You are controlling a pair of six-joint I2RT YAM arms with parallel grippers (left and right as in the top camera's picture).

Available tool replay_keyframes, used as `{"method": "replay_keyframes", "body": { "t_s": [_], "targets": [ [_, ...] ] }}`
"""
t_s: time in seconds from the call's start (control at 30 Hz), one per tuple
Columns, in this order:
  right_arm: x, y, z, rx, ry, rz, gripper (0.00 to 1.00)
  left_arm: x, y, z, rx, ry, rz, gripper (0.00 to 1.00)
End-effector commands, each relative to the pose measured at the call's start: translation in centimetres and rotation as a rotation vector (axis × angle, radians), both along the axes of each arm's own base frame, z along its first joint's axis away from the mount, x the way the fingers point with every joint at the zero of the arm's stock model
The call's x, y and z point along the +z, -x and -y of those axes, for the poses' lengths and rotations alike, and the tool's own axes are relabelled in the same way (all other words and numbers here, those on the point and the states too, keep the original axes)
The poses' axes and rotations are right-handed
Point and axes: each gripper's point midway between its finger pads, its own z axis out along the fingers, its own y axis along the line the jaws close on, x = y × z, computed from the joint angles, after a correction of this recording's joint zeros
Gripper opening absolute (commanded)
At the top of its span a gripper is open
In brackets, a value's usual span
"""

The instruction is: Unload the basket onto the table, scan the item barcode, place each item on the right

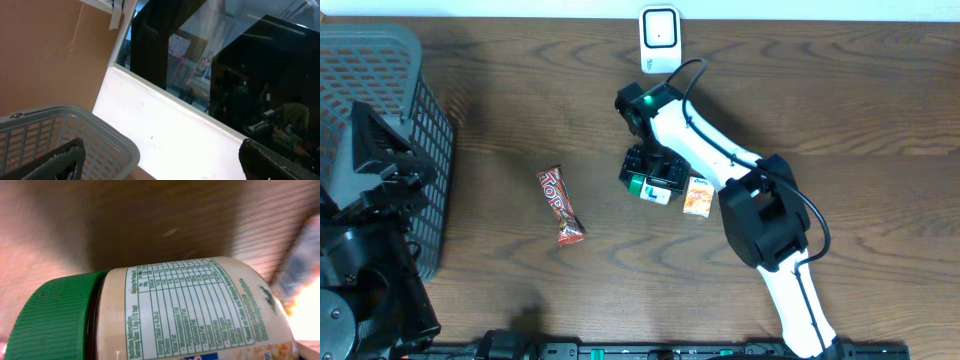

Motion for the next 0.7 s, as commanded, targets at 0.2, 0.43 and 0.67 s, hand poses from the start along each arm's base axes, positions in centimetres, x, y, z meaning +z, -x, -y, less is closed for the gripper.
{"method": "replay_keyframes", "body": {
  "t_s": [0.2, 0.43, 0.67],
  "targets": [
    [1.7, 1.3, -1.7, 0.065, -0.31, -0.154, 0.68, -1.1, -1.9, 0.1, 0.011, -0.01, -0.054, 0.98],
    [0.5, 0.1, 0.0, 0.093, -0.201, -0.082, 0.81, -1.5, -2.9, 0.3, 0.011, -0.013, -0.078, 0.98],
    [-2.1, -0.1, -0.1, 0.085, -0.082, 0.002, 0.86, -1.5, -2.9, 0.3, 0.011, -0.013, -0.078, 0.98]
  ]
}}
